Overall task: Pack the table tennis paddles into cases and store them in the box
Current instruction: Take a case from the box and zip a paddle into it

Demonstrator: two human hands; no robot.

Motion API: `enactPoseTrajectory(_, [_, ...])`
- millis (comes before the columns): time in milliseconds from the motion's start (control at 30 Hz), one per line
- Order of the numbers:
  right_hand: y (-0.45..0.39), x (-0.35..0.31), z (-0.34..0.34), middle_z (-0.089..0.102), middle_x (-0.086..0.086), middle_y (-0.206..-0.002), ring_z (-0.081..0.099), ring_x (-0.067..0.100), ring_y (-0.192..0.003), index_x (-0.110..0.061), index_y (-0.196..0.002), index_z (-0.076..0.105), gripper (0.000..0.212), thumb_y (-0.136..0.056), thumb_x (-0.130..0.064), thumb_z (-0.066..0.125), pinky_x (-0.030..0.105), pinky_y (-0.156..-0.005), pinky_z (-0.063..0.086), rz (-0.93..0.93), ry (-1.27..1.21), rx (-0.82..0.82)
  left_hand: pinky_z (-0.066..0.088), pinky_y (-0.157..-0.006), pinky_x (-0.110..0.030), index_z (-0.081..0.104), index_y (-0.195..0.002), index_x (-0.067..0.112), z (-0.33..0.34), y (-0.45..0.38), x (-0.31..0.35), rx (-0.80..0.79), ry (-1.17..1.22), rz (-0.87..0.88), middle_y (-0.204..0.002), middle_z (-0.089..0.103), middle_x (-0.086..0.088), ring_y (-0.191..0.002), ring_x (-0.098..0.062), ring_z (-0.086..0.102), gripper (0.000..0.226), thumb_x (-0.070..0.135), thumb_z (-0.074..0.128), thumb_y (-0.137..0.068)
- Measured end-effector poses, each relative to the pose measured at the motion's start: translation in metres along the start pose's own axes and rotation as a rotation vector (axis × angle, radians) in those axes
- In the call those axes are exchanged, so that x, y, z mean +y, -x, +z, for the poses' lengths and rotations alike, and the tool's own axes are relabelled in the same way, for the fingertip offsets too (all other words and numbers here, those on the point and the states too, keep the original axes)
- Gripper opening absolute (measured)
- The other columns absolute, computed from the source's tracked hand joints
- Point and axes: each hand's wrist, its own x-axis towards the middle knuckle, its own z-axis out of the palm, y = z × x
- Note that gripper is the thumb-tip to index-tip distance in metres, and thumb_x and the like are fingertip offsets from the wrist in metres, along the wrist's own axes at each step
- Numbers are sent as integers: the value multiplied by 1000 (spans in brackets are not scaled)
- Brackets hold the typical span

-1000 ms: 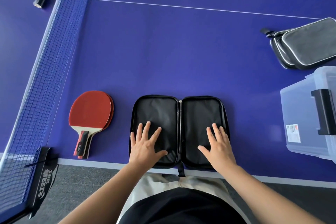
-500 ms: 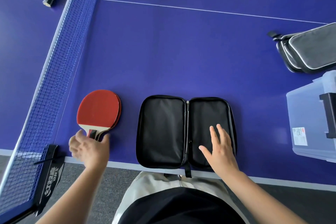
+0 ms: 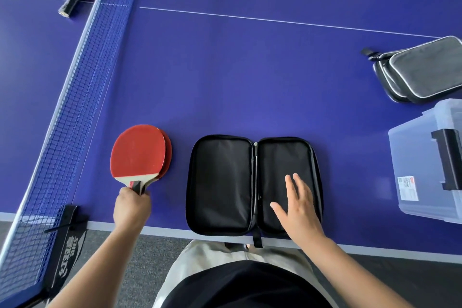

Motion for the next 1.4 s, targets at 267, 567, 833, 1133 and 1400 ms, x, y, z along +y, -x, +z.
enactPoseTrajectory(267, [0,-27,-28,21,-5,-159,26,6,-143,-20,-156,12,87,-90,-48,61,22,-116,24,58,-544,-161,38,-64,-34,47,-97,8,42,120,64,-171,159,239,-86,57,-6,-75,-27,52,27,30,62,-93])
enactPoseTrajectory(567, [-16,8,-49,62,-15,-129,58,2,-117,-26,-150,30,76,-87,-51,64,37,-103,48,287,-901,-67,50,-81,-39,47,-98,12,125,218,108,-442,124,336,-100,61,-4,-95,-27,61,22,29,61,-92])
enactPoseTrajectory(833, [-27,48,-55,70,-10,-113,67,11,-102,-27,-138,46,48,-94,-12,52,41,-83,59,383,-1050,-112,43,-89,-39,43,-105,12,168,253,113,-480,49,330,-115,56,-8,-110,-30,54,27,23,62,-91])
enactPoseTrajectory(1133, [-34,69,-52,70,-15,-112,65,6,-106,-37,-136,50,50,-92,-13,50,27,-86,53,429,-996,-179,44,-99,-39,51,-111,13,174,250,122,-511,139,242,-110,54,-5,-106,-25,53,60,49,73,-69])
enactPoseTrajectory(1400, [-32,59,-55,69,-3,-97,61,9,-81,-54,-100,61,45,-91,-13,43,24,-74,55,384,-936,-159,50,-77,-35,57,-103,17,147,201,159,-383,309,291,-100,62,-1,-91,-24,61,20,28,55,-86])
